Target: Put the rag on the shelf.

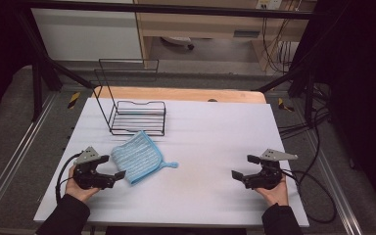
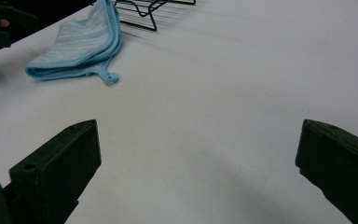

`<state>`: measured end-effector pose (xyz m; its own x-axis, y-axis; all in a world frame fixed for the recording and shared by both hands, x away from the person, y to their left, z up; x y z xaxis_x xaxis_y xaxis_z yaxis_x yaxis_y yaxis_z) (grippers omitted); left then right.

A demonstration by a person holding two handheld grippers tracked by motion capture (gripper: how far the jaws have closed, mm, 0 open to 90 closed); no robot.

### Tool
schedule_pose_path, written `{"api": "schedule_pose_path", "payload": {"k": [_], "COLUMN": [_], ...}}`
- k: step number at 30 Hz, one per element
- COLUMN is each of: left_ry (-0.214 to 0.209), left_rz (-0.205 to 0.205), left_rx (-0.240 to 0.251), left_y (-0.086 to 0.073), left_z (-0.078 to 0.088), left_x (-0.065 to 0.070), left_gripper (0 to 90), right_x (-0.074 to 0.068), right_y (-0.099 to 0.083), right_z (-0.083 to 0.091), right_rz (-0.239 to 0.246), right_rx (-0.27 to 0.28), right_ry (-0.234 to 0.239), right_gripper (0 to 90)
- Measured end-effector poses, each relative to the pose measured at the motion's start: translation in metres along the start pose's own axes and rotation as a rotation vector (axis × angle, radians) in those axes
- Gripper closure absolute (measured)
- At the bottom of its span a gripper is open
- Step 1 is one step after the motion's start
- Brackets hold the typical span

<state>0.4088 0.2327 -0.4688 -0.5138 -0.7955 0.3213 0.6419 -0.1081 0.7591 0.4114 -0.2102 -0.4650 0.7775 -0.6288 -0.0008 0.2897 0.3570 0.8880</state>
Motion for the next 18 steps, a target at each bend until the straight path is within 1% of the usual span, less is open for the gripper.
{"api": "schedule_pose_path", "payload": {"k": [6, 11, 18], "left_ry": [0.005, 0.01, 0.01], "left_rz": [-0.002, -0.003, -0.004], "left_rx": [-0.006, -0.011, -0.026], "left_y": [0.0, 0.002, 0.003], "left_z": [-0.001, -0.001, -0.006], "left_x": [0.004, 0.008, 0.019], "left_gripper": [6.6, 7.9, 11.1], "right_x": [0.0, 0.0, 0.0], "right_y": [0.0, -0.003, -0.005], "right_z": [0.001, -0.001, -0.003], "right_rz": [-0.004, 0.005, 0.013], "right_rx": [-0.001, -0.021, -0.042], "right_ry": [-0.002, -0.006, -0.006], "right_gripper": [0.6, 0.6, 0.6]}}
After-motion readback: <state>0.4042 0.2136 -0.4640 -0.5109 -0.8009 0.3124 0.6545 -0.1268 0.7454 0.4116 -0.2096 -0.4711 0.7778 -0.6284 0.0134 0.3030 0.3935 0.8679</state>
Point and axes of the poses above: each handheld gripper's, and its own axes: z roughly backward along the jaws, y roughly out of its top, x roughly to its right, the point moved 8 cm from there along -z, roughly forward along the jaws, and after that the axes turned 15 degrees about z, right-handed, at the moved point
